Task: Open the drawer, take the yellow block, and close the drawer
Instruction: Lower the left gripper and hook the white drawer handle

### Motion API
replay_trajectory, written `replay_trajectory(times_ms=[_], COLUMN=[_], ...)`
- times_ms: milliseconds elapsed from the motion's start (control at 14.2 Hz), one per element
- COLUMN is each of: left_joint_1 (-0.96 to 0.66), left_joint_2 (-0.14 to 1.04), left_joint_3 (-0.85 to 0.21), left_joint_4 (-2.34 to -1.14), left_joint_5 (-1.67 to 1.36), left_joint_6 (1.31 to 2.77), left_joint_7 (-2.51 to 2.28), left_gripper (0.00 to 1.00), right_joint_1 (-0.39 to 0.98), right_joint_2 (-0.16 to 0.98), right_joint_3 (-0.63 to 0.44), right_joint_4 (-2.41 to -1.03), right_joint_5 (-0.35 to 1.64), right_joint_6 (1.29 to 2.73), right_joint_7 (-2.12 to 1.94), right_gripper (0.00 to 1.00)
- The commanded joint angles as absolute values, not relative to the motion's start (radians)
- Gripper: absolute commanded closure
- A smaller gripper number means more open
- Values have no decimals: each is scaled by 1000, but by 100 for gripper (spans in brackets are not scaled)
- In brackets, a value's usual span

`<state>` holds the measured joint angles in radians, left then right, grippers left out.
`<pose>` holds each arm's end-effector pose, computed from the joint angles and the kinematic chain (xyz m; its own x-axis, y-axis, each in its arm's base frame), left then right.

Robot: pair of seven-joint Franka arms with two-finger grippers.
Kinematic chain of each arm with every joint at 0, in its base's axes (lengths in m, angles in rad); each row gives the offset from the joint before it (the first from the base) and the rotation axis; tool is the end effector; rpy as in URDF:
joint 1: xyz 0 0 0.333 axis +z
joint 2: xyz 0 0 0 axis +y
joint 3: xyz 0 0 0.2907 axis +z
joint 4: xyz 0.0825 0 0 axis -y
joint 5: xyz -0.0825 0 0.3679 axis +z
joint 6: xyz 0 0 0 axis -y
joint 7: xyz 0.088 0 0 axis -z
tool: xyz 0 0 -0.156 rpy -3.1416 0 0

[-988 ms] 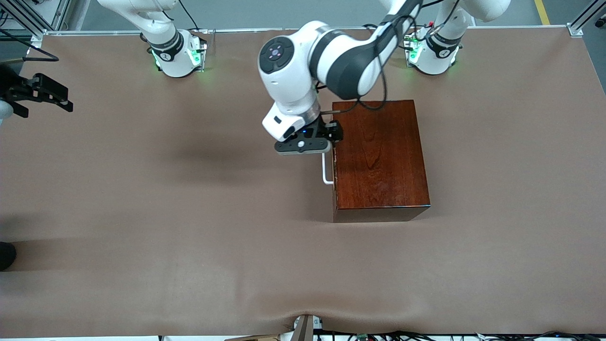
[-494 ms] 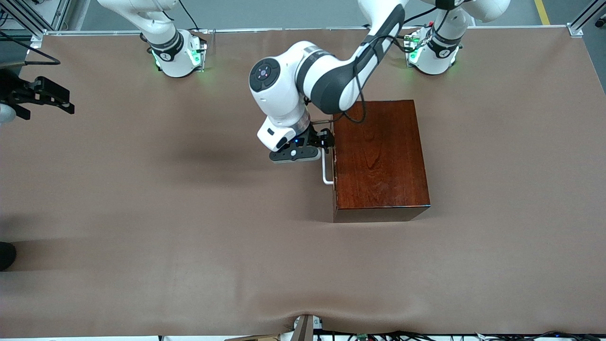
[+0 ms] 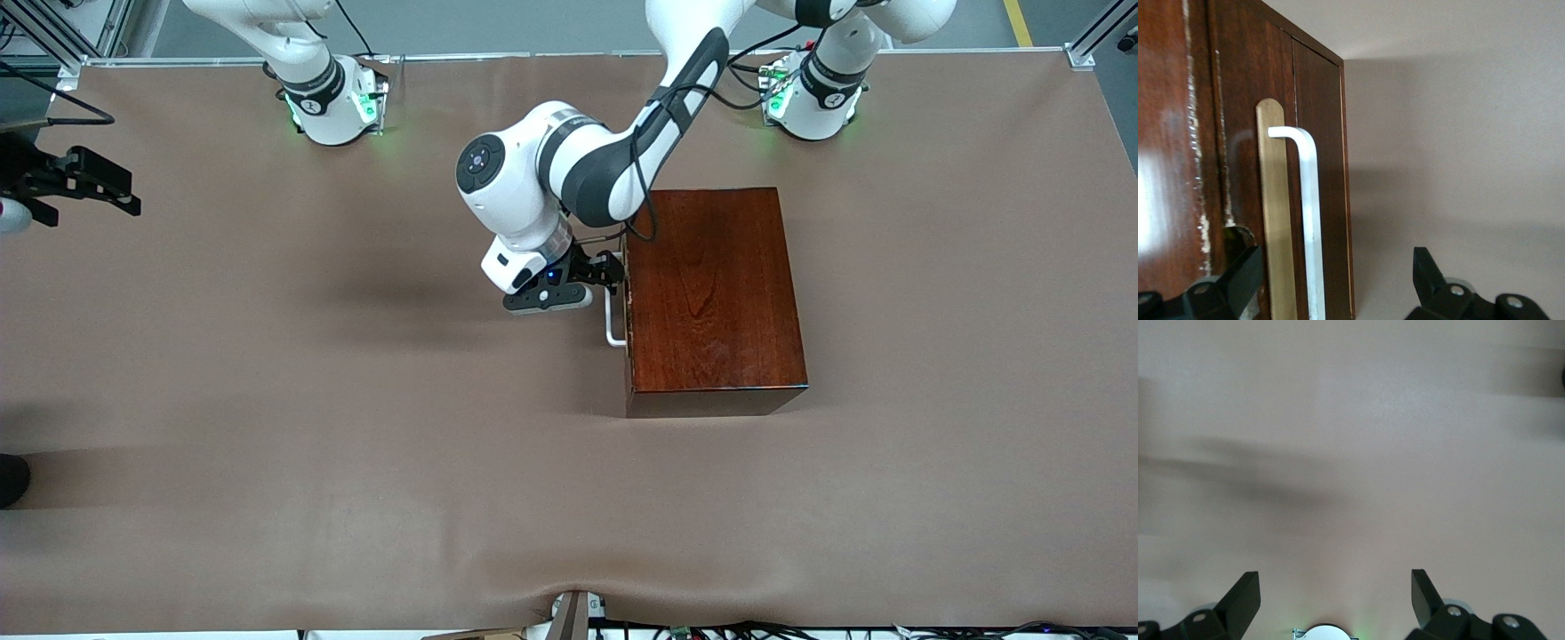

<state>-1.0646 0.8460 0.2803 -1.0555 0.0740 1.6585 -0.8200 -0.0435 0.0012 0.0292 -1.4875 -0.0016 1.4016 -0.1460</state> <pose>0.4651 -0.5191 0.2679 0.9970 -0.0566 0.0526 -0.0349 -0.9371 -0.3474 0.5168 -0.0077 0.5729 0.9876 0.1311 -0.0863 0.1306 -0.9914 -0.0111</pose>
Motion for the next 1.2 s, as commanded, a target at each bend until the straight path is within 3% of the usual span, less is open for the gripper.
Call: replay_trajectory(times_ms=[0, 1129], left_joint_1=[-1078, -1078], left_joint_2=[873, 917], left_joint_3=[301, 291], left_joint_4=[-1028, -1031], left_joint_5=[95, 124], left_joint_6=[1654, 1667], left_joint_7=[-828, -830], left_gripper=[0, 0], right_joint_1=[-60, -61], right_joint_2=[6, 6], right_joint_3=[41, 40], right_joint_4=[-1473, -1474], right_joint_5=[5, 6], right_joint_6=[1394, 1394], right_joint_7=[-140, -141], right_gripper=[0, 0])
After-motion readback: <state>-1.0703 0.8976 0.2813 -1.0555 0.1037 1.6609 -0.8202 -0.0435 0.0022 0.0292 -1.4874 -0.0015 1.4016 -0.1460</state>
